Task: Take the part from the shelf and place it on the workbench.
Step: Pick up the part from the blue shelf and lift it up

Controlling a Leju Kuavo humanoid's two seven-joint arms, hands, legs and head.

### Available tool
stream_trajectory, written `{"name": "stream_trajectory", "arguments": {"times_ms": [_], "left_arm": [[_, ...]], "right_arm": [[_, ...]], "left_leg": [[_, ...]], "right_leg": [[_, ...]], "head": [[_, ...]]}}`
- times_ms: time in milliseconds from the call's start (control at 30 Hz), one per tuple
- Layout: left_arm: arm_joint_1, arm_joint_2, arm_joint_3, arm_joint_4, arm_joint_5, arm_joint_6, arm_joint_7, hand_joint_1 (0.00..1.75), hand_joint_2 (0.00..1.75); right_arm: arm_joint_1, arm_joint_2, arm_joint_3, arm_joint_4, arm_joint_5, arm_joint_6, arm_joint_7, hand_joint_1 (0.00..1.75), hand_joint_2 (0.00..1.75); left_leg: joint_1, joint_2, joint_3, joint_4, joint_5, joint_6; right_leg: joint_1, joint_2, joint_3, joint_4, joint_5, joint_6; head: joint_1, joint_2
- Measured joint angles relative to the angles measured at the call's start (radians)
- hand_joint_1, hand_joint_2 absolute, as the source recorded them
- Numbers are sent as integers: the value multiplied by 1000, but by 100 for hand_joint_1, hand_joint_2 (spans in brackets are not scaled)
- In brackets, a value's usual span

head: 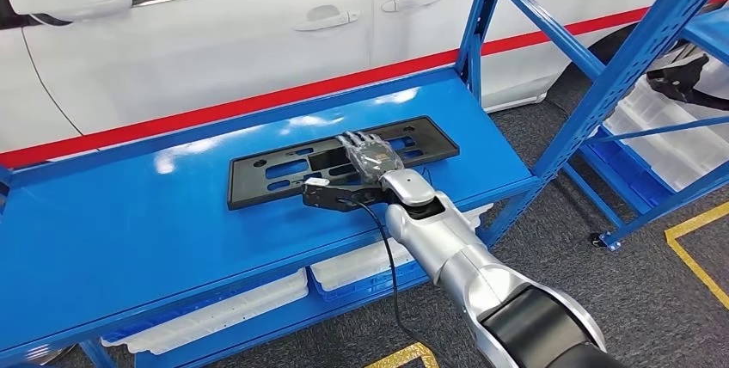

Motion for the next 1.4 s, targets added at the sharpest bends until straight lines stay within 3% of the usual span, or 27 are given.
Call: {"name": "stream_trajectory", "arguments": {"times_ms": [100,333,633,1133,1267,1400], "left_arm": [[0,0,0,0,0,1,-6,0,0],[0,0,0,0,2,16,9,0,0],[0,0,0,0,4,16,7,0,0],[0,0,1,0,23,17,6,0,0],[0,0,2,0,27,21,6,0,175],[0,0,4,0,31,24,12,0,175]], "right_arm": [[1,5,-3,5,9,-1,-11,127,175],[10,16,-4,8,27,5,-35,170,175],[12,20,-4,9,34,9,-53,159,175],[29,25,-4,9,42,11,-69,166,175],[32,25,-4,9,40,10,-70,168,175],[39,25,-4,9,34,7,-73,168,175]], "left_leg": [[0,0,0,0,0,0],[0,0,0,0,0,0],[0,0,0,0,0,0],[0,0,1,0,0,0],[0,0,1,0,0,0],[0,0,1,0,0,0]], "right_leg": [[0,0,0,0,0,0],[0,0,0,0,0,0],[0,0,0,0,0,0],[0,0,1,0,0,0],[0,0,1,0,0,0],[0,0,1,0,0,0]], "head": [[0,0],[0,0],[0,0],[0,0],[0,0],[0,0]]}}
